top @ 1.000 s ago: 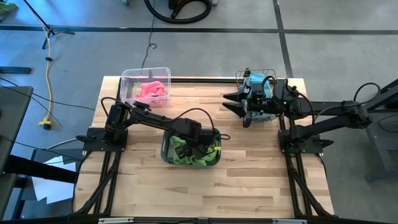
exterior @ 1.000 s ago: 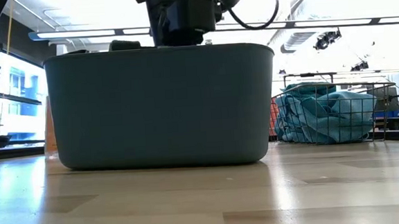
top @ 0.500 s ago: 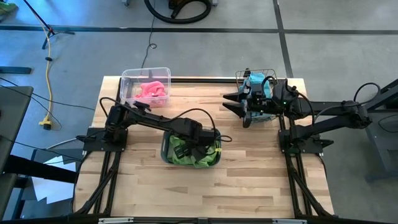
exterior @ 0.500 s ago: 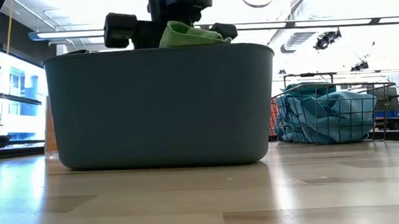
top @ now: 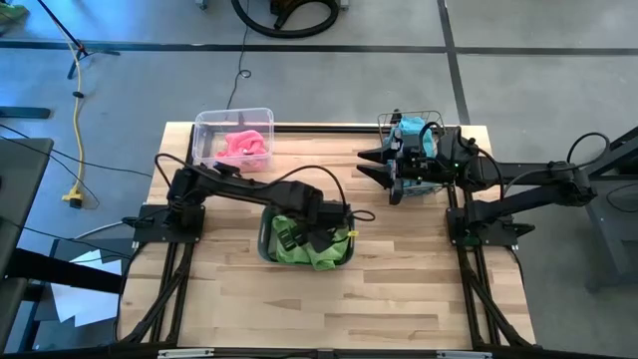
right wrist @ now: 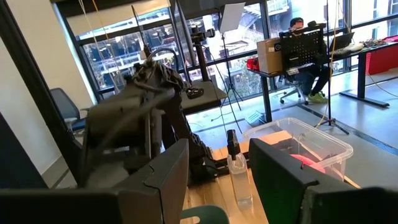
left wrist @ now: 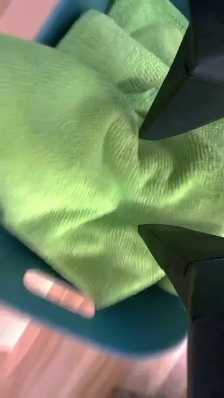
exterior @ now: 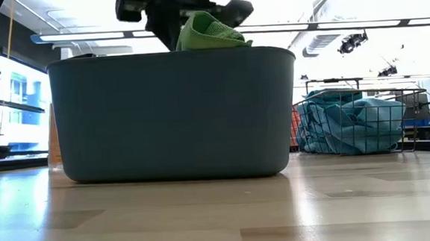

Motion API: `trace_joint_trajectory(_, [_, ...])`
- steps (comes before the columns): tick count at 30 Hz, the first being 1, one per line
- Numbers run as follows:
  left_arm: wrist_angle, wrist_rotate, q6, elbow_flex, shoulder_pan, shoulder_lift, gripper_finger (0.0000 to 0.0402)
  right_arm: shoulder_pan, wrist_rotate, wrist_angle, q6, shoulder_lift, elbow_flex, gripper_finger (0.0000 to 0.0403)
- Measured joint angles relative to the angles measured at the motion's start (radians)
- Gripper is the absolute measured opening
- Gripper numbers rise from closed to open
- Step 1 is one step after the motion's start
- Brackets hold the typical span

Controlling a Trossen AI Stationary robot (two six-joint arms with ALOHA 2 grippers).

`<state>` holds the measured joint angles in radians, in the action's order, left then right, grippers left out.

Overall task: Sort microfiber towel by color & place in baskets
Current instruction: Put the green microfiber cloth into the blue bin, then return to Home Position

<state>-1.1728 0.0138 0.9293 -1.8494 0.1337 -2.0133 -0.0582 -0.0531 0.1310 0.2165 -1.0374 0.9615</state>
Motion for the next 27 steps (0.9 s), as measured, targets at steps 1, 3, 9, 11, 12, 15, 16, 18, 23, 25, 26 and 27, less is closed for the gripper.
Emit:
trace_joint_trajectory(1, [-0.001,0.0,-0.005,-0.011,0.0,0.004,0.0222,0.0,0.0,0.0,0.0,0.0,0.0,0.0168])
trace_joint_trajectory(3, [-0.026,0.002,-0.022,-0.026,0.0,0.016,0.0222,0.0,0.0,0.0,0.0,0.0,0.0,0.0168])
trace_joint_trajectory(9, [-0.083,0.025,-0.123,-0.085,-0.011,0.069,0.0222,0.0,0.0,-0.004,-0.001,0.0,0.0,0.0168])
trace_joint_trajectory(11, [-0.104,0.026,-0.162,-0.092,-0.021,0.104,0.0221,0.0,0.0,-0.004,-0.011,0.0,0.0,0.0168])
trace_joint_trajectory(12, [-0.107,0.026,-0.178,-0.092,-0.027,0.126,0.0221,0.0,0.0,-0.006,-0.015,0.0,0.0,0.0168])
trace_joint_trajectory(15, [-0.123,0.024,-0.227,-0.092,-0.053,0.196,0.022,0.0,0.0,-0.004,-0.015,0.0,0.0,0.0168])
trace_joint_trajectory(16, [-0.122,0.022,-0.244,-0.093,-0.062,0.223,0.022,0.0,0.0,-0.004,-0.015,0.0,0.0,0.0168])
trace_joint_trajectory(18, [-0.123,0.019,-0.275,-0.092,-0.079,0.281,0.022,0.0,0.0,-0.004,-0.016,0.0,0.0,0.0168])
trace_joint_trajectory(23, [-0.073,-0.029,-0.353,-0.093,-0.114,0.438,0.022,0.0,0.0,-0.001,-0.016,0.0,0.0,0.0168])
trace_joint_trajectory(25, [-0.004,-0.094,-0.414,-0.093,-0.132,0.495,0.022,0.0,0.0,0.0,-0.016,0.0,0.0,0.0168])
trace_joint_trajectory(26, [0.036,-0.136,-0.446,-0.093,-0.141,0.522,0.022,0.0,0.0,-0.001,-0.016,0.0,0.0,0.0168])
trace_joint_trajectory(27, [0.075,-0.181,-0.479,-0.093,-0.153,0.543,0.022,0.0,0.0,-0.001,-0.016,0.0,0.0,0.0168])
